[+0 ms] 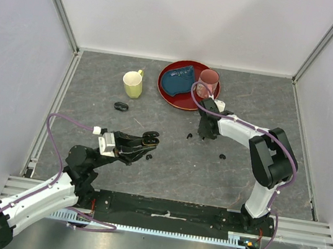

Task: Insert the wireless bluetooth earbuds into the charging case
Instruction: Pick up the earbud from the center of the board.

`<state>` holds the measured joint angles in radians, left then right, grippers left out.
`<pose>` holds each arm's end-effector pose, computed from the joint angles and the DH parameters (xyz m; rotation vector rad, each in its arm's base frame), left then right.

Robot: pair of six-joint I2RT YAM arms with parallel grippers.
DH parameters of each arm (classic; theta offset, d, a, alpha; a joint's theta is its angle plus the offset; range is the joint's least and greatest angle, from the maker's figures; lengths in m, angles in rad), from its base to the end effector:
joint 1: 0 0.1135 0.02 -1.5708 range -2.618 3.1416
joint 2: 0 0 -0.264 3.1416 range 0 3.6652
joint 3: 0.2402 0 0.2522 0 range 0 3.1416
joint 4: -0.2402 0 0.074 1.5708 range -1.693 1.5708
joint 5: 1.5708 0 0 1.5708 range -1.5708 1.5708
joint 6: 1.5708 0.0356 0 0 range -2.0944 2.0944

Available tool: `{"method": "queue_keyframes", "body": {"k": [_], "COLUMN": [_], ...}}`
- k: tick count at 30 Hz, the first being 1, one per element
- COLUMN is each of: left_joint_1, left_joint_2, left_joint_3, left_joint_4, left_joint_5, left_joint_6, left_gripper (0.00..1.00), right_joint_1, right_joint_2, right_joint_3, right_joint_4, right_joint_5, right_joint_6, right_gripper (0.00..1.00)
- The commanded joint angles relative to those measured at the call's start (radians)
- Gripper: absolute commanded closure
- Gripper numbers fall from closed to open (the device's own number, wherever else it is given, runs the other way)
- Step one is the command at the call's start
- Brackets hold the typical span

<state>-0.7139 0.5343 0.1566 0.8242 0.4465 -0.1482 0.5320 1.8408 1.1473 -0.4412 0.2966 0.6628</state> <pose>0.0945 -0.1022 0.2592 0.7238 0.9952 -1.0067 0.3179 0.1751 0.1596 0.2576 2.6069 0.0029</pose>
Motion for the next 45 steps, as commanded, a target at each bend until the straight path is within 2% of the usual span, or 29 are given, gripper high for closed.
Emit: {"method": "queue_keyframes", "body": {"k": [1, 14, 18, 23, 29, 35, 38, 45], "left_joint_1": [-0.004, -0.002, -0.004, -0.004, -0.004, -0.002, -0.004, -0.002], "left_joint_2": [-0.005, 0.001, 0.001, 0.012, 0.023, 0.026, 0.024, 0.023], "left_joint_3": [0.004, 0.006, 0.006, 0.008, 0.009, 0.009, 0.008, 0.008], "left_joint_4": [0.03, 0.033, 0.033, 0.035, 0.049, 0.049, 0.047, 0.043], "left_joint_5": [-0.019, -0.02, -0.022, -0.02, -0.015, -0.017, -0.017, -0.02], "left_joint_6": [0.041, 0.038, 0.038, 0.038, 0.032, 0.032, 0.032, 0.032], "left_gripper": [0.98, 0.98, 0.98, 0.98, 0.98, 0.98, 0.98, 0.98], "right_joint_1": [-0.003, -0.003, -0.001, 0.0, 0.0, 0.002, 0.0, 0.0], "right_joint_2": [0.028, 0.02, 0.017, 0.002, -0.002, 0.005, 0.009, 0.037], "right_joint_3": [0.012, -0.001, -0.001, -0.012, -0.035, -0.047, -0.04, -0.02], "right_joint_4": [0.004, 0.007, 0.01, 0.03, 0.048, 0.05, 0.045, 0.019], "right_joint_5": [0.001, -0.011, -0.027, -0.043, -0.065, -0.06, -0.066, -0.062], "right_joint_6": [0.017, 0.006, -0.017, -0.091, -0.204, -0.204, -0.18, -0.1], "right_gripper": [0.61, 0.72, 0.76, 0.77, 0.76, 0.62, 0.59, 0.62]}}
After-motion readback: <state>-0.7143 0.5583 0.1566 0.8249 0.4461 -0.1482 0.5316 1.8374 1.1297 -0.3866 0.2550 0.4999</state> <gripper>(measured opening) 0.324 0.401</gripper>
